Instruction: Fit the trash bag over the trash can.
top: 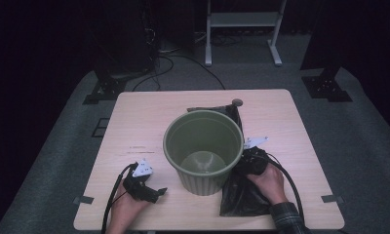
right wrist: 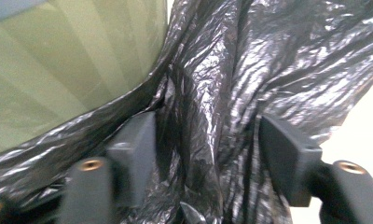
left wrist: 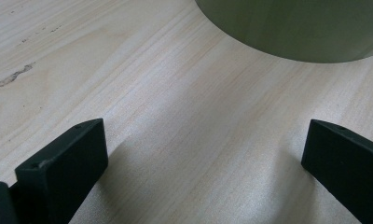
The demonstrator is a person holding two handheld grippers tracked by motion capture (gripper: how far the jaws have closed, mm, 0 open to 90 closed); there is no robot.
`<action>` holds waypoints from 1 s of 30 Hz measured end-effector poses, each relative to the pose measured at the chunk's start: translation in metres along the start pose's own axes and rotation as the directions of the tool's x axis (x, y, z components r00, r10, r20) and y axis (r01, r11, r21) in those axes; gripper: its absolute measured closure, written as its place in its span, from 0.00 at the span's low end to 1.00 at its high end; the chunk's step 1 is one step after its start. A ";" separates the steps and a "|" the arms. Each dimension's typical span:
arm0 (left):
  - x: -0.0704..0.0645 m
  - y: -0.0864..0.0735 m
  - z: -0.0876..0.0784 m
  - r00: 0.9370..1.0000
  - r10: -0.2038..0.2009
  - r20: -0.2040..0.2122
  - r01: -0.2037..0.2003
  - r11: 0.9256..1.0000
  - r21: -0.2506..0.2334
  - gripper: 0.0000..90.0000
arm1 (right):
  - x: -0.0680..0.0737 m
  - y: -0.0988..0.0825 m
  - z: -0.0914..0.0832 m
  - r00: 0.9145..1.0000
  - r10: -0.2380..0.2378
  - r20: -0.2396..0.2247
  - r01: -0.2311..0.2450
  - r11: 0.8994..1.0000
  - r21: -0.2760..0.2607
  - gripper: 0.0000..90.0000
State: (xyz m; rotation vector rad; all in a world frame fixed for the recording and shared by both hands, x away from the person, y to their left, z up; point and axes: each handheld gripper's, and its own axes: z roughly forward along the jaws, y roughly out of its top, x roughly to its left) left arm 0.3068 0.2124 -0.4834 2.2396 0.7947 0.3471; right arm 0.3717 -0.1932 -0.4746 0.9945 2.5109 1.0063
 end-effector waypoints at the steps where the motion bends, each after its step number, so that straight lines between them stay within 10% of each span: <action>1: 0.000 0.000 0.000 1.000 0.000 0.000 0.000 1.000 0.000 0.00 | 0.000 0.000 -0.001 1.000 0.002 0.000 -0.002 1.000 -0.001 0.50; 12: 0.000 0.000 0.000 1.000 0.000 0.000 0.000 1.000 0.000 0.00 | 0.001 -0.006 -0.005 0.997 -0.031 -0.070 0.029 0.999 -0.024 0.96; 24: 0.000 0.000 0.000 1.000 0.000 0.000 0.000 1.000 0.000 0.00 | 0.002 -0.013 -0.023 0.980 -0.049 -0.191 0.044 0.999 -0.031 0.99; 30: 0.000 0.000 0.000 1.000 0.000 0.000 0.000 1.000 0.000 0.00 | 0.009 -0.012 -0.049 0.955 -0.096 -0.282 0.078 0.994 -0.075 0.99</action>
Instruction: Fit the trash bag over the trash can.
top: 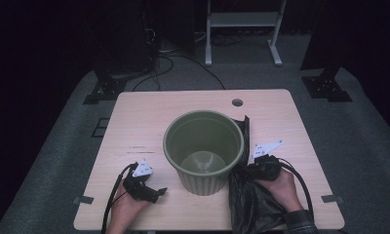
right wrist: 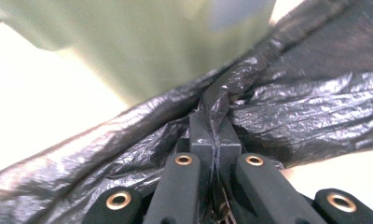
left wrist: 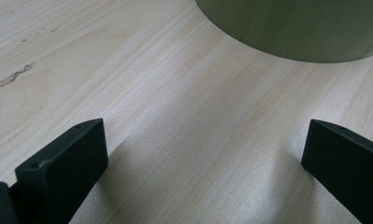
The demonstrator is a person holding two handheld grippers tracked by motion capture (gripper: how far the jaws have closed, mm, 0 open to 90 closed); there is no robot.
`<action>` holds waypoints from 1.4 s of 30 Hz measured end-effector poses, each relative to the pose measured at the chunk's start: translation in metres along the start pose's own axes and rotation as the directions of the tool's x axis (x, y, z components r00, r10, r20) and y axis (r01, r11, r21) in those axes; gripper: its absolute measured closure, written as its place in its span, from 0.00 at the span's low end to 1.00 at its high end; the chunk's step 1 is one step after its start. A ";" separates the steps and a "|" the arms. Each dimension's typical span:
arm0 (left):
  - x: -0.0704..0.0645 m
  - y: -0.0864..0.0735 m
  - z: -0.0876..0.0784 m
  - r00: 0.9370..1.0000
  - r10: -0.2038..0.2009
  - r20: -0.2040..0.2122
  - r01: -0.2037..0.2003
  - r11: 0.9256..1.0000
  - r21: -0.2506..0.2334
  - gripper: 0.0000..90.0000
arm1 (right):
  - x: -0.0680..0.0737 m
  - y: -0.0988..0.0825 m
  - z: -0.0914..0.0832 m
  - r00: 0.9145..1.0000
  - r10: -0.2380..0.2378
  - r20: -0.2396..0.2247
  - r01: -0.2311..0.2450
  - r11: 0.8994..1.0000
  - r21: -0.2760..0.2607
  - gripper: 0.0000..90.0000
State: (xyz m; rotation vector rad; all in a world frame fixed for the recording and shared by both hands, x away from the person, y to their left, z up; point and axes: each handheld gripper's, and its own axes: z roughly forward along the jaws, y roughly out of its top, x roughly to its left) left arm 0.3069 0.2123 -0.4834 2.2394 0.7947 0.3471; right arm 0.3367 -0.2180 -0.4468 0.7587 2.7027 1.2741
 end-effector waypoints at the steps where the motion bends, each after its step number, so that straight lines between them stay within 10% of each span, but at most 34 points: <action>1: 0.000 0.000 0.000 1.000 0.000 0.000 0.000 1.000 0.000 0.00 | 0.002 0.001 -0.004 1.000 -0.007 -0.014 0.007 1.000 -0.008 0.99; 18: 0.000 0.000 0.000 1.000 0.000 0.000 0.000 1.000 0.000 0.00 | 0.033 0.032 -0.051 0.979 -0.137 -0.152 0.120 0.986 -0.114 0.99; 28: 0.000 0.000 0.000 1.000 0.000 0.000 0.000 1.000 0.001 0.00 | 0.047 0.053 -0.086 0.942 -0.224 -0.251 0.172 0.962 -0.214 0.99; 42: 0.000 0.000 0.000 1.000 0.000 0.000 0.000 1.000 0.000 0.00 | 0.060 0.097 -0.108 0.923 -0.290 -0.252 0.223 0.939 -0.262 0.99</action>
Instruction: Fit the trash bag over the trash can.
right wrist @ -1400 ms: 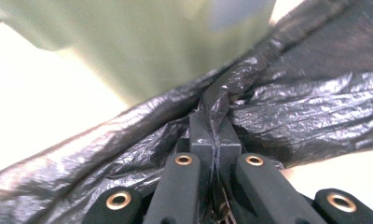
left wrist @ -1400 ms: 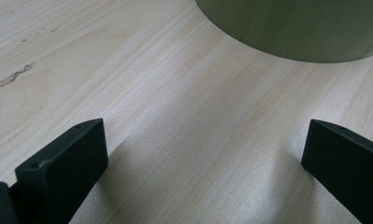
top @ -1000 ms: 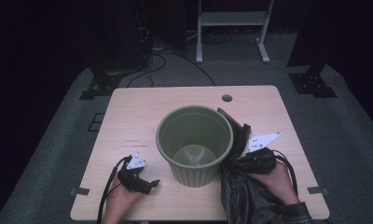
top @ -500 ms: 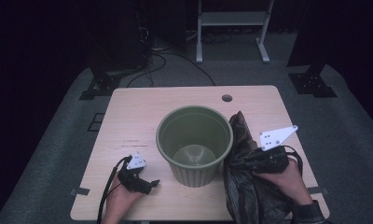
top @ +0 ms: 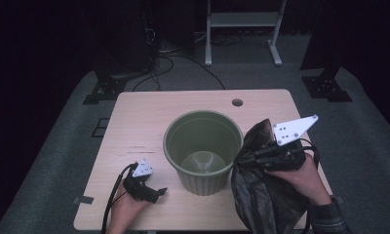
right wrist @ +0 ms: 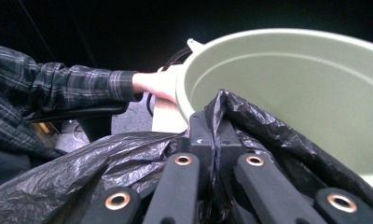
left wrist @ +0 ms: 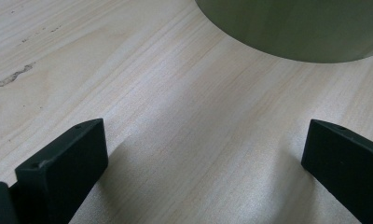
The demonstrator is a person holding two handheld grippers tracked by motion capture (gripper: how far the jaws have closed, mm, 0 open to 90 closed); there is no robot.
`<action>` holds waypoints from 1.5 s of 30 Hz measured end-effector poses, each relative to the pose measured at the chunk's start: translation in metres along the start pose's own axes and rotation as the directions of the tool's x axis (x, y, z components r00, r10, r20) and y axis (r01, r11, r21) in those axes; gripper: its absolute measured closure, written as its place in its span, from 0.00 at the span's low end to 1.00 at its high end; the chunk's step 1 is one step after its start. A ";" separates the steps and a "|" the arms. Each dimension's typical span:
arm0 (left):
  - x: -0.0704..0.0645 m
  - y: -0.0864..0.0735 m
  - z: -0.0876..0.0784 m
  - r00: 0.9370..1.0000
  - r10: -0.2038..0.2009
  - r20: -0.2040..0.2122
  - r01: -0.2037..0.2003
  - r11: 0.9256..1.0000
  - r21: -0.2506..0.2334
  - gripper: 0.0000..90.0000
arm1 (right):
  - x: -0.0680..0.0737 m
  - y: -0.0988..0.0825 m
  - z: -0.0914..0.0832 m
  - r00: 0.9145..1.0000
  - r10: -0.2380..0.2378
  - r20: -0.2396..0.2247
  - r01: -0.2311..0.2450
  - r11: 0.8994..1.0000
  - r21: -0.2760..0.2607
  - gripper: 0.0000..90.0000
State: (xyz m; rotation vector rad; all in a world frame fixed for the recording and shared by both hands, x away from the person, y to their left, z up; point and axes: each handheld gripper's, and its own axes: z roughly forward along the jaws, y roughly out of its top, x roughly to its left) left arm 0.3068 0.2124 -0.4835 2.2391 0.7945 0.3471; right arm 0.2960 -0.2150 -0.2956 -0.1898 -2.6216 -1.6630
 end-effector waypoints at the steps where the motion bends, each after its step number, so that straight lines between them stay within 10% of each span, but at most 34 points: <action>1: 0.000 0.000 0.000 1.000 0.000 0.000 0.000 1.000 0.000 0.00 | 0.000 0.004 0.001 1.000 -0.003 -0.002 0.003 1.000 0.001 0.99; 22: 0.000 0.000 0.000 1.000 0.000 0.000 0.000 1.000 0.000 0.00 | -0.016 0.090 0.042 0.996 -0.083 -0.010 0.083 0.996 -0.033 0.99; 45: 0.000 0.000 0.000 1.000 0.004 0.002 -0.004 1.000 -0.001 0.00 | -0.027 0.147 0.149 0.990 -0.093 -0.106 0.085 0.994 -0.074 0.98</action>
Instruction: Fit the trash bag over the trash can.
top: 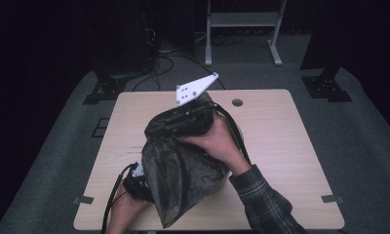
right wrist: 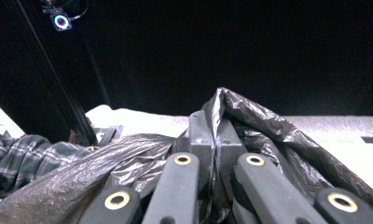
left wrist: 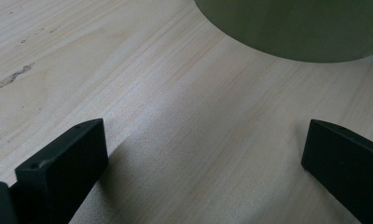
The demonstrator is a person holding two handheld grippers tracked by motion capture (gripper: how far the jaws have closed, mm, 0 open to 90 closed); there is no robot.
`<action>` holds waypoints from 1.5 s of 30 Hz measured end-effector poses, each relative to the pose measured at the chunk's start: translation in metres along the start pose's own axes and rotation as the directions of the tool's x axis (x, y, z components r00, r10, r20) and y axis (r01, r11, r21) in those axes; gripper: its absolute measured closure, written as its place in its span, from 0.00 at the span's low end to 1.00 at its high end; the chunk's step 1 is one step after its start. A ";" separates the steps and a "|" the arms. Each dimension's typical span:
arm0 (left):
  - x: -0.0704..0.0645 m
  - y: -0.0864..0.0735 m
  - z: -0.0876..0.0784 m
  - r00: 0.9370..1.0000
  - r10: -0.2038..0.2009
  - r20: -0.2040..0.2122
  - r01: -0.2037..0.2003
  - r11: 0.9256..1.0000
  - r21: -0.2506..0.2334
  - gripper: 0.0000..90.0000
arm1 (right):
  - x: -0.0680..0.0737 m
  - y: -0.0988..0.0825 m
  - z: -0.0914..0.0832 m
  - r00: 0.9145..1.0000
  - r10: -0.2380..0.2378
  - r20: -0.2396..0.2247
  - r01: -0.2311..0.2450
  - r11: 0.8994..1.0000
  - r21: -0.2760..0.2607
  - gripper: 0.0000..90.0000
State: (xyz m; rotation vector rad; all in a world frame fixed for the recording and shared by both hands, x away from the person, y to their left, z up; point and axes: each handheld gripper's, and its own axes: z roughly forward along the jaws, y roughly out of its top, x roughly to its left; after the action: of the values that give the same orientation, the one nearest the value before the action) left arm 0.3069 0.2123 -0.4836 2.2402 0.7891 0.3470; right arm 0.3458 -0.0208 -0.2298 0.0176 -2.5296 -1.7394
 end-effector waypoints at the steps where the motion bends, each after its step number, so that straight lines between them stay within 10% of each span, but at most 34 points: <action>1: 0.000 0.000 0.000 1.000 0.003 0.000 -0.003 1.000 0.003 0.00 | 0.000 0.001 0.004 1.000 -0.002 -0.004 0.002 1.000 -0.002 0.98; 16: 0.000 0.000 0.000 1.000 0.001 0.002 -0.001 1.000 0.000 0.00 | -0.012 -0.036 -0.026 0.992 0.078 0.097 -0.082 0.996 0.036 0.96; 35: 0.000 0.000 0.000 1.000 0.000 0.002 0.000 1.000 0.000 0.00 | -0.024 -0.083 -0.081 0.948 0.137 0.288 -0.194 0.964 0.180 0.93; 45: 0.000 0.000 0.000 1.000 0.000 0.002 0.000 1.000 0.000 0.00 | -0.018 -0.086 -0.098 0.946 0.130 0.297 -0.178 0.974 0.141 0.62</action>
State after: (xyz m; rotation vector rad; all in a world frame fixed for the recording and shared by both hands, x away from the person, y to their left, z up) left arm 0.3070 0.2123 -0.4835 2.2398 0.7887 0.3449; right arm 0.3670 -0.1418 -0.2765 -0.4439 -2.7796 -1.5665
